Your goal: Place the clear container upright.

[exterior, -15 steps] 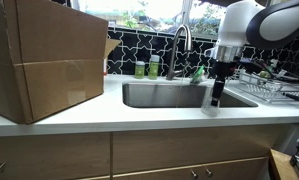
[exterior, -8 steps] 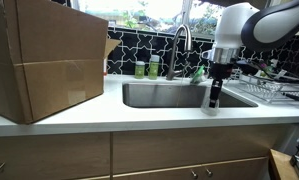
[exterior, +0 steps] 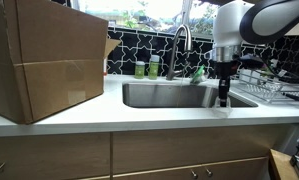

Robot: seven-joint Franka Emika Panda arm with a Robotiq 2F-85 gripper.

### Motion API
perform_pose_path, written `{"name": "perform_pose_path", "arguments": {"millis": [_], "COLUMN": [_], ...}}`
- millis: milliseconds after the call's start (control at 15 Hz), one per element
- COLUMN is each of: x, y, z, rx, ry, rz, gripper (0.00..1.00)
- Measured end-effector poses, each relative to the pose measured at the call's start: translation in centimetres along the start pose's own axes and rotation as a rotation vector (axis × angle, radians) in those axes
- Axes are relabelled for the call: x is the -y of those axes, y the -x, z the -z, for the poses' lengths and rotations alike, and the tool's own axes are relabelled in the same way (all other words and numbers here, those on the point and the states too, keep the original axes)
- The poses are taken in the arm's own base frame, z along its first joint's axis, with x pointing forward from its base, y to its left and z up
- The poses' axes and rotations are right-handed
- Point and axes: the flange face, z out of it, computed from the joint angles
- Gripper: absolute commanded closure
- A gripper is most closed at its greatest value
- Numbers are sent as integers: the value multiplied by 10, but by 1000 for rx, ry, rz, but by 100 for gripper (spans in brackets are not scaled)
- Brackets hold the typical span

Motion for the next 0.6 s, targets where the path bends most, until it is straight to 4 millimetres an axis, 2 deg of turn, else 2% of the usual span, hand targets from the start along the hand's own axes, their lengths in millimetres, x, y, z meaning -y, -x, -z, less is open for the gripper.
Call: {"name": "perform_pose_path", "arguments": {"millis": [267, 600], "x": [-6, -5], "y": [8, 5], "z": [-1, -30], "rx": [109, 228], "ry": [172, 340], "rz": [-57, -80], "gripper": [67, 67]}}
